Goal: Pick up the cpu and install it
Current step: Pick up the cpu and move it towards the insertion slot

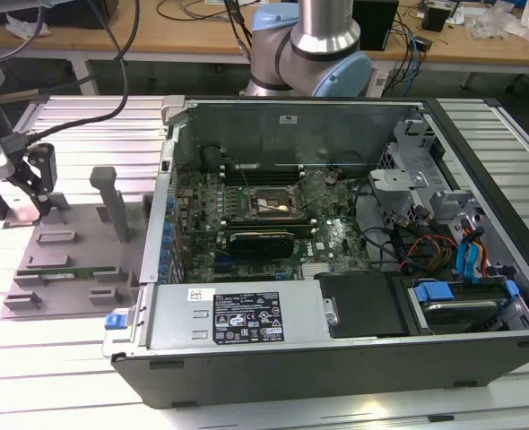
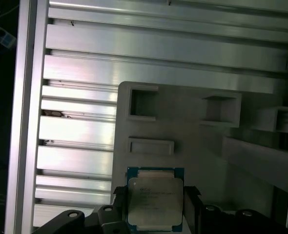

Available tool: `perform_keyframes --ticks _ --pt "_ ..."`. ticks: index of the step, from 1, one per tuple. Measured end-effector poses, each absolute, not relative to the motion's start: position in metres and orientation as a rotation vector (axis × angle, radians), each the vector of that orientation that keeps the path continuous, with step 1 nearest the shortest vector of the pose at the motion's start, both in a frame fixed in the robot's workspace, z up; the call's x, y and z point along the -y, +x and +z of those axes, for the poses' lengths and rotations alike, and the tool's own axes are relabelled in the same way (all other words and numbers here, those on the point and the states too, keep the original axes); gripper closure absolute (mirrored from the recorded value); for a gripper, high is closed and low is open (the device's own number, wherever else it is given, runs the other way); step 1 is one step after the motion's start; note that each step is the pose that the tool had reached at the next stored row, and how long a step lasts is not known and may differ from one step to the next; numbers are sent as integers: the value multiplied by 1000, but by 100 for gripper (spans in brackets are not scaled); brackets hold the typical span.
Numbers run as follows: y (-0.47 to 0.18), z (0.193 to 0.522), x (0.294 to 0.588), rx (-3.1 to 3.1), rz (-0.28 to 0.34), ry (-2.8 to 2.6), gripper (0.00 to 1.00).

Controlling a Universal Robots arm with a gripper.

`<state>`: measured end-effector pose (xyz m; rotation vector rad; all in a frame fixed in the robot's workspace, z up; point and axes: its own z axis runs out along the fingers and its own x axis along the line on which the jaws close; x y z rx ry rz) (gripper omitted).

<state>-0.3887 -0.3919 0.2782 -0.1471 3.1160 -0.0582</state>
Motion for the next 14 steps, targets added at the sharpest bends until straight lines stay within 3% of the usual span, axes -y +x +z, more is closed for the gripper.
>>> perform_keyframes --ticks 14 --pt "-389 290 392 -3116 -75 -147 45"
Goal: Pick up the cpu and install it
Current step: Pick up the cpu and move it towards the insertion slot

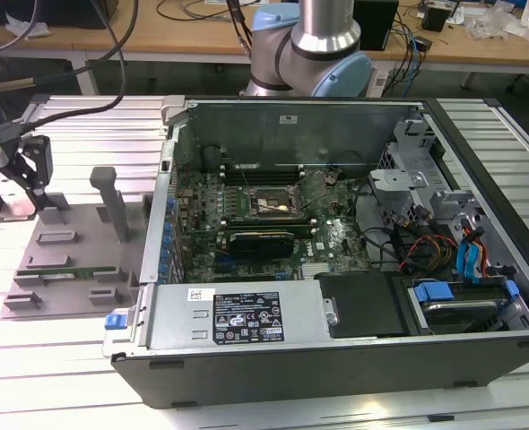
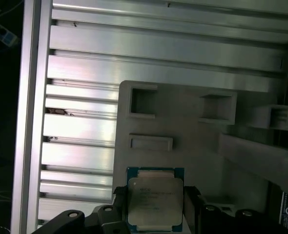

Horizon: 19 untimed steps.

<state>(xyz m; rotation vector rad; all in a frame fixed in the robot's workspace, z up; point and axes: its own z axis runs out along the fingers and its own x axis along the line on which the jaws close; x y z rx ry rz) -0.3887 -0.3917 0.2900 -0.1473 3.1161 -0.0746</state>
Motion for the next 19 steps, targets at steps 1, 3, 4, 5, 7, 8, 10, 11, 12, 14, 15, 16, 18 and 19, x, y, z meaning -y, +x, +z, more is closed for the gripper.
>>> perform_keyframes --ticks 1,3,4,5,7,8,10,11,12,14,15,16,18,19 --pt "-389 291 392 -3116 -77 -147 45" --pt "-389 293 392 -3116 -80 -147 45" --pt "-389 294 392 -3116 -81 -147 45" --pt "-389 295 392 -3116 -82 -147 45" --pt "-389 296 392 -3116 -85 -147 45" --pt "-389 297 392 -3116 -87 -147 45" --pt "-389 299 392 -3116 -90 -148 45" --pt "-389 300 391 -3116 -92 -147 45" --pt "-389 301 391 -3116 -93 -148 45" --pt "-389 303 391 -3116 -99 -148 45" --pt "-389 304 391 -3116 -101 -148 45" --pt "-389 305 391 -3116 -103 -148 45" --pt "-389 308 391 -3116 -110 -148 45" --pt "-389 309 391 -3116 -111 -148 45"
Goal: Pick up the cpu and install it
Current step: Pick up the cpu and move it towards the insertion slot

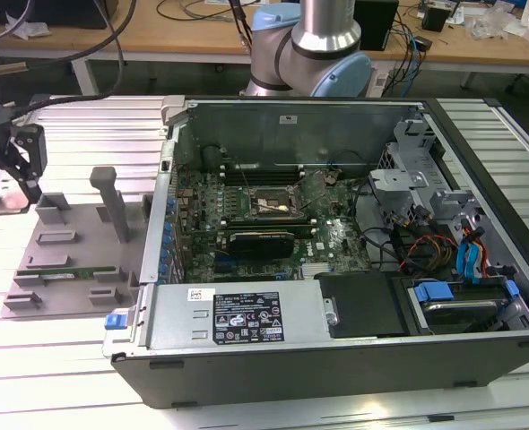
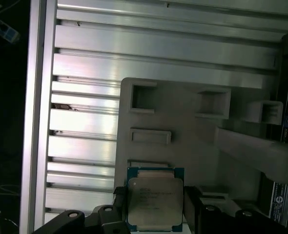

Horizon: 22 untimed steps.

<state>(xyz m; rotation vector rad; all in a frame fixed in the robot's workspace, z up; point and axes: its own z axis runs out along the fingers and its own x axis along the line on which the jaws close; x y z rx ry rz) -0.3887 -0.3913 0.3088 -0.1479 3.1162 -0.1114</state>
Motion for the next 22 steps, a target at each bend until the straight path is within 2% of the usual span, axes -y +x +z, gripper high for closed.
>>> perform_keyframes --ticks 11,15,22 --pt "-389 328 391 -3116 -118 -148 45" --pt "-389 328 392 -3116 -33 -147 45" --pt "-389 333 392 -3116 -27 -147 45"
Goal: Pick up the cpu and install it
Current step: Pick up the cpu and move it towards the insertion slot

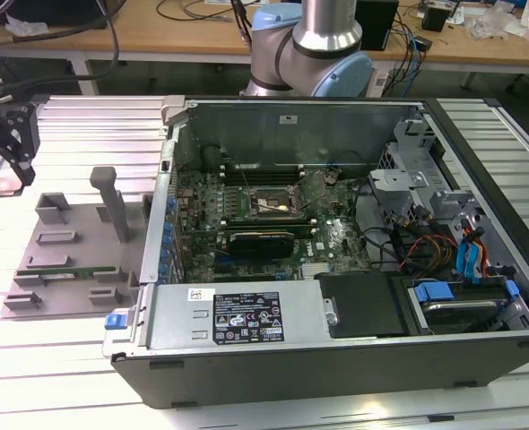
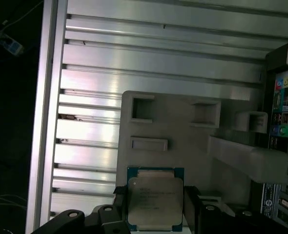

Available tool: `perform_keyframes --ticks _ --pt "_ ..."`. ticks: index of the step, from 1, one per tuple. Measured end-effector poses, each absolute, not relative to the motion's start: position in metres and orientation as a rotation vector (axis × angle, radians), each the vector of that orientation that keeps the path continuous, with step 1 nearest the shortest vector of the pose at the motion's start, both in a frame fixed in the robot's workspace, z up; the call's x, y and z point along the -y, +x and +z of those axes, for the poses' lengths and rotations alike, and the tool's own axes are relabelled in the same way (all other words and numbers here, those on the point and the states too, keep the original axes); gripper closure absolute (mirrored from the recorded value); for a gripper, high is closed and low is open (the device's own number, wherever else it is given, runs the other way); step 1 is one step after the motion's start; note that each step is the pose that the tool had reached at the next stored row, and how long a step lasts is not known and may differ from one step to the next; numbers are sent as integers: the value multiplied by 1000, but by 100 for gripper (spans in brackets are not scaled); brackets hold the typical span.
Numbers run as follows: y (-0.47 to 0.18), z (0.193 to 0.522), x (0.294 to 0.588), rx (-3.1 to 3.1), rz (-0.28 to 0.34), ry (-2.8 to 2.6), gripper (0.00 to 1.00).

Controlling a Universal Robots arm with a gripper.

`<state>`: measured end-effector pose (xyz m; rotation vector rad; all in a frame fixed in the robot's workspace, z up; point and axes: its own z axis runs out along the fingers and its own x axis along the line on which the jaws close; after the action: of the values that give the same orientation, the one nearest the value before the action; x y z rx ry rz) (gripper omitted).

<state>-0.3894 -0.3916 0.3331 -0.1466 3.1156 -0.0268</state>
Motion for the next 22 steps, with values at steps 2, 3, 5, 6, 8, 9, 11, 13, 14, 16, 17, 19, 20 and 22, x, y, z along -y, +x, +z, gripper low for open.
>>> perform_keyframes --ticks 2,3,5,6,8,9,11,13,14,16,17,19,20,22 --pt "-389 338 392 -3116 -27 -147 45" --pt "-389 339 392 -3116 -27 -147 45" --pt "-389 341 392 -3115 -27 -147 45" --pt "-389 342 392 -3116 -27 -147 45" --pt "-389 344 392 -3116 -27 -147 45" --pt "-389 345 392 -3116 -27 -147 45" --pt "-389 348 392 -3115 -27 -147 45" --pt "-389 352 392 -3116 -27 -147 45" --pt "-389 354 392 -3115 -27 -147 45" --pt "-389 356 392 -3115 -27 -147 45" --pt "-389 357 392 -3116 -27 -147 45" --pt "-389 358 392 -3115 -27 -147 45" --pt "-389 360 392 -3116 -27 -147 45" --pt "-389 375 392 -3116 -29 -147 45"
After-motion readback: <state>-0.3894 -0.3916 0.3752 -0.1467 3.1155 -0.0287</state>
